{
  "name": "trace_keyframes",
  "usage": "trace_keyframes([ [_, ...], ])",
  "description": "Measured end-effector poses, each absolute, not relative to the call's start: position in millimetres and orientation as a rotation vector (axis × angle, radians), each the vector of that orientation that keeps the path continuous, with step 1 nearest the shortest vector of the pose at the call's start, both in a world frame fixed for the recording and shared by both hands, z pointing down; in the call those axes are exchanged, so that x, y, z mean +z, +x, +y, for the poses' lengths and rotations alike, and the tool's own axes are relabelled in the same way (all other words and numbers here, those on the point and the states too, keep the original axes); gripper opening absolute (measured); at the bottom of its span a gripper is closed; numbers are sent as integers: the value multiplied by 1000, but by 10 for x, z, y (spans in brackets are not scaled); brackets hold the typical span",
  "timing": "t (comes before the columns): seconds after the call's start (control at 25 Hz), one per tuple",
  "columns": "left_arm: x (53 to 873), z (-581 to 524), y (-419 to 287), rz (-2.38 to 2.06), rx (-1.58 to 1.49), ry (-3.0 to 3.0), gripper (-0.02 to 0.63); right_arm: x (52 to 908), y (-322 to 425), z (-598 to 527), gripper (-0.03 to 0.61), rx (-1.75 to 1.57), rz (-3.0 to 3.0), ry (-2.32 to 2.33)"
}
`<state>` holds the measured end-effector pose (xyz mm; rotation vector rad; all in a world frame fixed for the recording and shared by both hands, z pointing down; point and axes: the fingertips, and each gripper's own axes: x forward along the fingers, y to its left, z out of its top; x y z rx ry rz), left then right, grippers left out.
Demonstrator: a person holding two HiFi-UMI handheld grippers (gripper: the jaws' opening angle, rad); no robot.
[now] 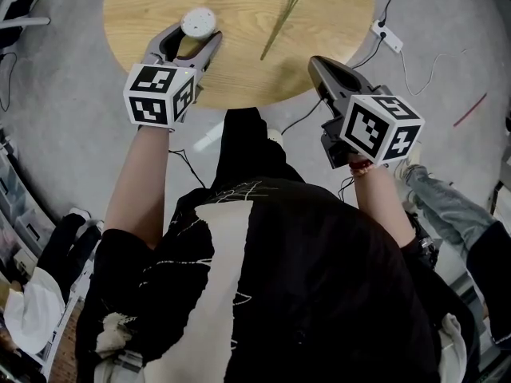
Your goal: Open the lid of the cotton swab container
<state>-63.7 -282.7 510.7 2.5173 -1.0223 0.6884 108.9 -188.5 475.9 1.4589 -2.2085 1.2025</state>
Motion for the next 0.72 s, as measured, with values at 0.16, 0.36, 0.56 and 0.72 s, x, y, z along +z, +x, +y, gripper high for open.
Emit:
trace_keyframes([
  [0.16,5118,-2809,-643,-1036,650,2495,262,4741,1131,-1832,6,1196,-2213,1472],
  [0.36,4974,-2724,-599,-1030,546,2479,259,4625,1150,-1757,6,1177,-2236,1477],
  [0.56,4727,-2551,-476,-1000,493,2504,256,4429,1140,-1678,6,1147,-2280,1470],
  [0.72,4469,-2415,-324,-961,455,2550,256,4271,1133,-1642,6,1111,-2320,1458],
])
